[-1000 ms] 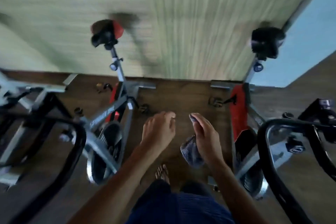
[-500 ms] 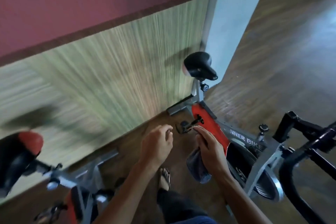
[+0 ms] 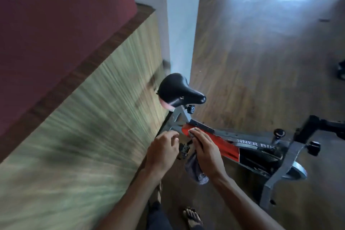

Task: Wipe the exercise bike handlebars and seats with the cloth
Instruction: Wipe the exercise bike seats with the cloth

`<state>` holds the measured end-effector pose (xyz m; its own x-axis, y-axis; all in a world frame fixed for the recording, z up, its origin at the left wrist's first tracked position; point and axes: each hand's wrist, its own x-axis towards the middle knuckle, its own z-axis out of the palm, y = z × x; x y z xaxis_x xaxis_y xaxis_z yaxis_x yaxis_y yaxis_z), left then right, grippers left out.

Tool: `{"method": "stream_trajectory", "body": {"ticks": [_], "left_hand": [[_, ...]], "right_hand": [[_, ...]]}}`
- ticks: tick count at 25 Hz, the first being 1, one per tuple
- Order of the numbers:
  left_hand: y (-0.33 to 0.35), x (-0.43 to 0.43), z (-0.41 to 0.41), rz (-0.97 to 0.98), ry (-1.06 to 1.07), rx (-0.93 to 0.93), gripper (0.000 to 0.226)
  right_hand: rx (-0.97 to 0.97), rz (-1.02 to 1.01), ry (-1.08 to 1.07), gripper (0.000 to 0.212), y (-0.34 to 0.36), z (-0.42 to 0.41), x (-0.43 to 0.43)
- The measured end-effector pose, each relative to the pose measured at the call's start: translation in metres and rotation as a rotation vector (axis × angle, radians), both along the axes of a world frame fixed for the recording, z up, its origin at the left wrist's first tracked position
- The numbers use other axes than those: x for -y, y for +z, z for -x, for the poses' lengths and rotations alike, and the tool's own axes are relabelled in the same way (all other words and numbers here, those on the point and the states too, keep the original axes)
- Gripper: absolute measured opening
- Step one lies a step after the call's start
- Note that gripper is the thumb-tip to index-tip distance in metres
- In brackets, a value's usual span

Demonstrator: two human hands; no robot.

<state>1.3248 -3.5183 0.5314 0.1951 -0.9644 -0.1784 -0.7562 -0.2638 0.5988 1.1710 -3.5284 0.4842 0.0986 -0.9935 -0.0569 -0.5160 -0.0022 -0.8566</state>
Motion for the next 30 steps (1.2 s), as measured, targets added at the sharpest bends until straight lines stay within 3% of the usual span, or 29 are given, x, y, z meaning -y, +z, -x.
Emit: {"method": "stream_trajectory", "body": {"ticks": [3, 7, 12, 16, 20, 25, 30], "left_hand": [[-0.032, 0.059, -0.026, -0.001, -0.142, -0.02, 0.022], [-0.091, 0.137, -0.05, 0.112, -0.171, -0.028, 0.02], [-0.155, 0.208, -0.064, 0.327, -0.14, 0.025, 0.037], [-0.189, 0.229, -0.072, 0.367, -0.178, 0.064, 0.043], [-0.197, 0.232, -0.082, 0.421, -0.25, 0.073, 0.042], [-0.2, 0.234, -0.099, 0.44, -0.29, 0.013, 0.039], [-0.202, 0.23, -0.099, 0.448, -0.246, -0.074, 0.04]], "right_hand": [[-0.005, 0.027, -0.132, 0.033, -0.027, -0.025, 0.044], [-0.058, 0.141, -0.238, 0.035, -0.079, -0.046, 0.126], [-0.396, 0.507, -0.214, 0.048, -0.151, -0.04, 0.213], [-0.547, 0.547, -0.357, 0.044, -0.185, -0.059, 0.225], [-0.672, 0.683, -0.194, 0.049, -0.199, -0.068, 0.224], [-0.514, 0.632, -0.182, 0.043, -0.195, -0.097, 0.226], [-0.301, 0.494, -0.124, 0.052, -0.198, -0.123, 0.213]]}}
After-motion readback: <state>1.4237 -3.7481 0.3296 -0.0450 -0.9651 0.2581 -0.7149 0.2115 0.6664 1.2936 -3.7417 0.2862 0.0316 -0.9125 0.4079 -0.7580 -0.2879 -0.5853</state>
